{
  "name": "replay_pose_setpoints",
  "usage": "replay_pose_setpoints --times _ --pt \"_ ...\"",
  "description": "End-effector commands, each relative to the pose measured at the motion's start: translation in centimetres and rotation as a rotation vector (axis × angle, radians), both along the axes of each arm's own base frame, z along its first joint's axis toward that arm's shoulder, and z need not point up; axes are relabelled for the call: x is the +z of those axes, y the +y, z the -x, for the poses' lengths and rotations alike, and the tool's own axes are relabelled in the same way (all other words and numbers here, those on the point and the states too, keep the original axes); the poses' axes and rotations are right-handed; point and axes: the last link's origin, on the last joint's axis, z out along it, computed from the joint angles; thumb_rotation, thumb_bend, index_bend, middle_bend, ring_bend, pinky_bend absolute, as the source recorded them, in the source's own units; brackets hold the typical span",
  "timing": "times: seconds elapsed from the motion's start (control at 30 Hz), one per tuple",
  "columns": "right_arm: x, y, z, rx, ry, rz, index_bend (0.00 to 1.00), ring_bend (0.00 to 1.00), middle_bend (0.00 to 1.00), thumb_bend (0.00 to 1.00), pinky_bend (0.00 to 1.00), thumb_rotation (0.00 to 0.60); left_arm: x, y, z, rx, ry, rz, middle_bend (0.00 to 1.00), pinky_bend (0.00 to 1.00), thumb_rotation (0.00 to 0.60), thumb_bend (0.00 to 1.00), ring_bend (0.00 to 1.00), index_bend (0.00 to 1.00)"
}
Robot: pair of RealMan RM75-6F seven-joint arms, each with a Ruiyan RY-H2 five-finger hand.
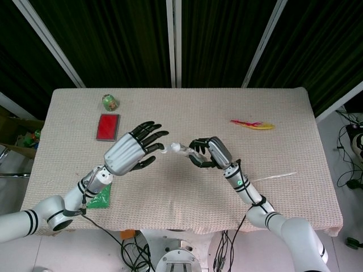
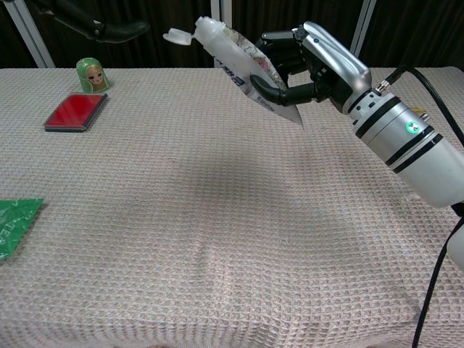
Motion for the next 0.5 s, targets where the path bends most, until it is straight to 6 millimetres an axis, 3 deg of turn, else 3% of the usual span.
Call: replay_pose_setpoints --times 0.03,0.2,0.4,0.5 --pt "0.3 -1.4 1.1 -0.025 0.163 0.026 0.96 0.62 0.75 0.63 0.77 0.600 0.3 -0.2 0.2 0.005 0.012 -0.005 0.19 0.17 0.600 0.33 0.13 0.38" --pt "-0.1 -3.4 1.8 -0.056 0.448 0.088 0.89 0.60 0.73 0.56 0.74 0.600 0.8 0.0 1.0 0.055 0.031 -0.011 0.18 0.17 0.600 0.33 0.13 0.37" --pt "-1.7 -3.7 1.9 -0.100 0.587 0.086 0.80 0.53 0.65 0.44 0.66 0.600 0.8 0.1 2.1 0.117 0.054 -0.008 0.18 0.17 0.600 0.32 0.13 0.36" --pt "-2.6 -3.5 2.2 -0.118 0.642 0.066 0.63 0.42 0.55 0.33 0.51 0.600 0.9 0.2 2.7 0.144 0.062 -0.012 0.18 0.17 0.600 0.31 0.13 0.36"
